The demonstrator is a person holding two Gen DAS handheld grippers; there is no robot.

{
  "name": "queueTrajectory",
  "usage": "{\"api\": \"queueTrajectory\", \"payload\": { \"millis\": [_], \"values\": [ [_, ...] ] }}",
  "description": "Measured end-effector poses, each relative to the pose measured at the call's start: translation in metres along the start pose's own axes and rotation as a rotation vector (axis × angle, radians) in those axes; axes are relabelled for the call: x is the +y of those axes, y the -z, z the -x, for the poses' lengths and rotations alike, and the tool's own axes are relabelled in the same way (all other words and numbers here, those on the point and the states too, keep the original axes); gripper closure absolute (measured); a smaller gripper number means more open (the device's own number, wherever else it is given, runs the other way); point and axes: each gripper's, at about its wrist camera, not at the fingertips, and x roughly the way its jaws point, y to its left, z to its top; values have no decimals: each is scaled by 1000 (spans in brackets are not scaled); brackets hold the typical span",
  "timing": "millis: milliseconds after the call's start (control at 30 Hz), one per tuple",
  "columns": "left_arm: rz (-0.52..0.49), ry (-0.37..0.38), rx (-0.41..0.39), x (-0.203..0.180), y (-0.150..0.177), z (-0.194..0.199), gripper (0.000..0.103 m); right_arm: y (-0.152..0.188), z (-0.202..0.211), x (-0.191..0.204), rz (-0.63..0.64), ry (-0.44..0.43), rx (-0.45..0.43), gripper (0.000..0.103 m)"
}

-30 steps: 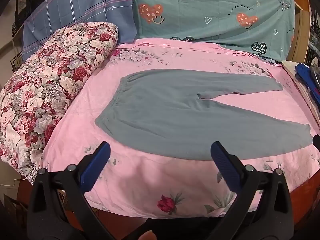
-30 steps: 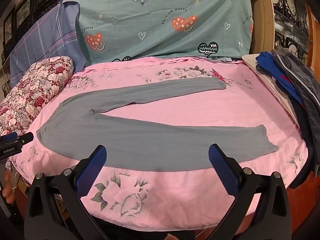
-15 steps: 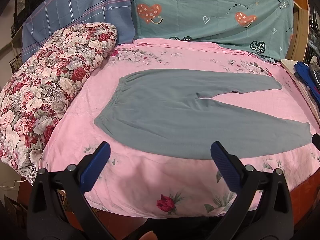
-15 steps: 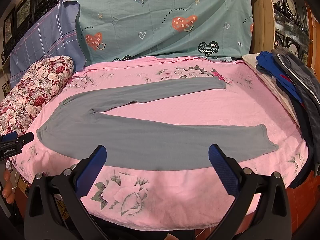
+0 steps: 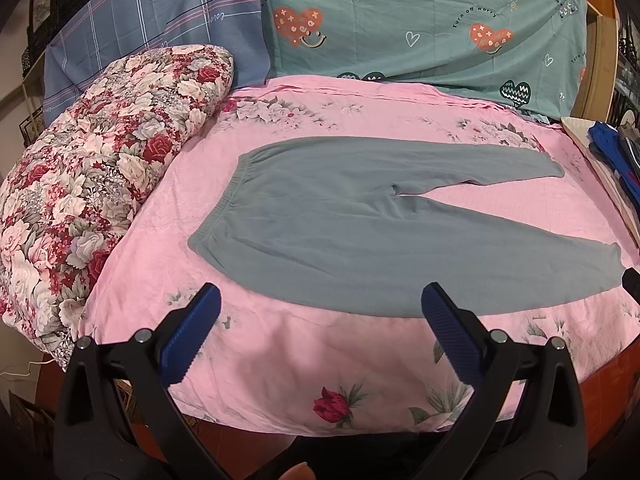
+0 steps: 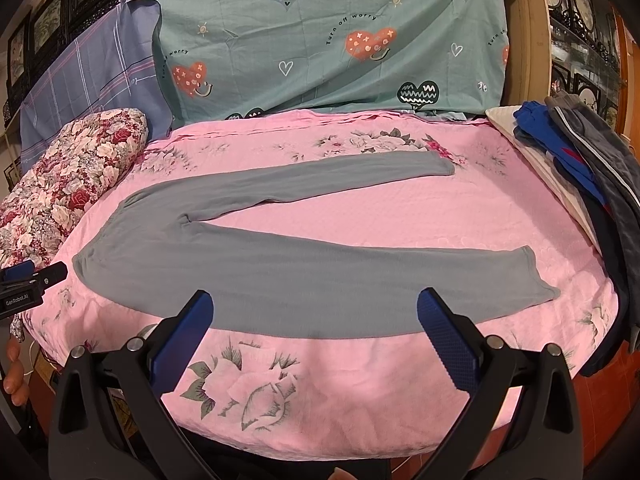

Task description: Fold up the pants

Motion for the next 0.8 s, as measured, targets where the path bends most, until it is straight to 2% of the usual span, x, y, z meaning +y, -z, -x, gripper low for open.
{"api": "queueTrajectory", "payload": {
  "millis": [800],
  "values": [
    [-1, 0, 1, 2, 4, -1, 2, -1, -3, -2, 4, 1, 8, 1]
  ]
}}
